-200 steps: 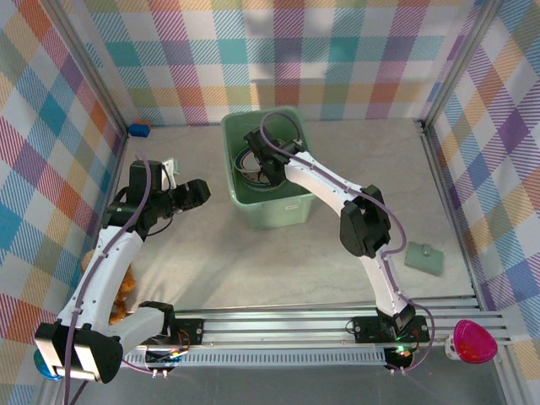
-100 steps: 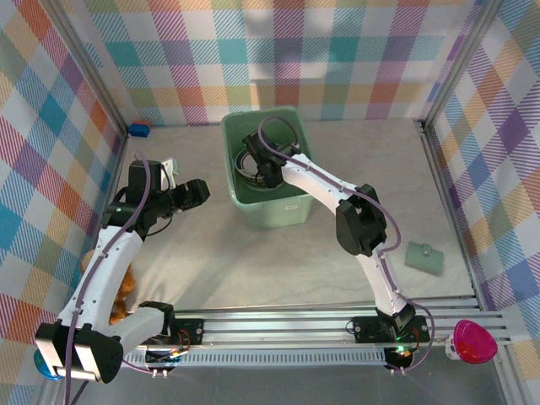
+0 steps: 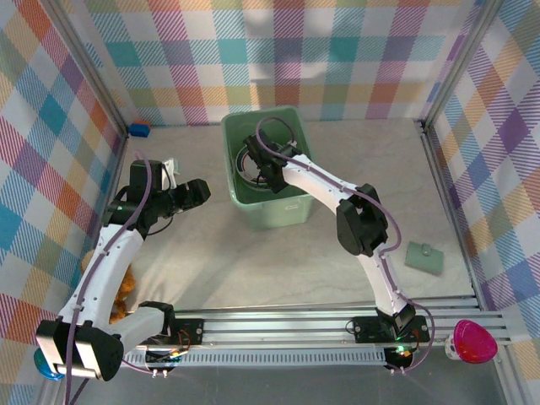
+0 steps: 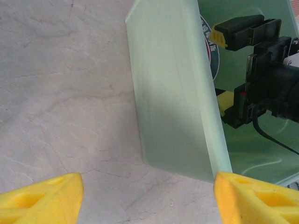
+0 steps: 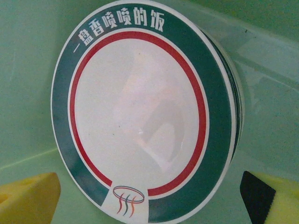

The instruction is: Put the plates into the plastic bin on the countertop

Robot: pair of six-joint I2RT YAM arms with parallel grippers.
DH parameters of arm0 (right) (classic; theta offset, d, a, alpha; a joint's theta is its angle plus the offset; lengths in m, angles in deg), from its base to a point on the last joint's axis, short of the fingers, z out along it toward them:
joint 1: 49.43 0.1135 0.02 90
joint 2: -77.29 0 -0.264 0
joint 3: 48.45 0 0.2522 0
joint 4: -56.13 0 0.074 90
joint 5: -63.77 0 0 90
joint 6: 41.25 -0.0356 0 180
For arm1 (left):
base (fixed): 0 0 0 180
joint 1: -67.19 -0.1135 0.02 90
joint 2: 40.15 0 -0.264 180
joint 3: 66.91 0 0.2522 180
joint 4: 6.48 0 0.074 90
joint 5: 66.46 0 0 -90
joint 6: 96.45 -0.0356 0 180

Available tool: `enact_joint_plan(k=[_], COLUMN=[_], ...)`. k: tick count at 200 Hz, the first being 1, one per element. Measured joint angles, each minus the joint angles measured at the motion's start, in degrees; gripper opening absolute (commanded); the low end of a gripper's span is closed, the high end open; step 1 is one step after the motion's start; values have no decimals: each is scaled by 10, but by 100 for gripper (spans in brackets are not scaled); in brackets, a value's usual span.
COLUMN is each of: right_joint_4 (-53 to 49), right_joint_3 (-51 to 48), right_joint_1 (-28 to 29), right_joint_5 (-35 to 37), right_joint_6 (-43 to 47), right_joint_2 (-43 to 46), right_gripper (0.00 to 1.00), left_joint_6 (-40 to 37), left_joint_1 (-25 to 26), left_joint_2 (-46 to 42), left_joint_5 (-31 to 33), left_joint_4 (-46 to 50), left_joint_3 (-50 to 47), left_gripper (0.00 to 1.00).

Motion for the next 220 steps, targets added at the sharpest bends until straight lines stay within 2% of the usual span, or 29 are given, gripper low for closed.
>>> enact_joint_plan(k=[66,92,127,157,174,204,220], right_joint_4=[62,100,138,144,154,193,215], right_joint_3=[-50,-70,-102,-188,-262,-465,-586], right_joint_1=[3,3,8,0,-26,-101,-149], right_joint_5=[-10,-35,-69,-64,-56,-31,-24], right_joint_6=[158,227,379,529,598,682,709], right_joint_2=[92,136,201,343,451,656,729], right_gripper=[99,99,99,99,99,99,99], left_joint_6=[11,15,9,-19,-35,-64,-81], left_joint_1=[0,0,-1,-1,-2,-3,-3], left_joint_2=[4,7,4,-34,-70,-118,-132], left_joint_5=[1,3,21,70,97,143,176], left_joint_4=[-4,-21,-37,-64,-81,-110,-134], left_joint_3=[0,-8,-20,-46,-70,-112,-148], left_gripper=[73,73,73,74,75,77,80])
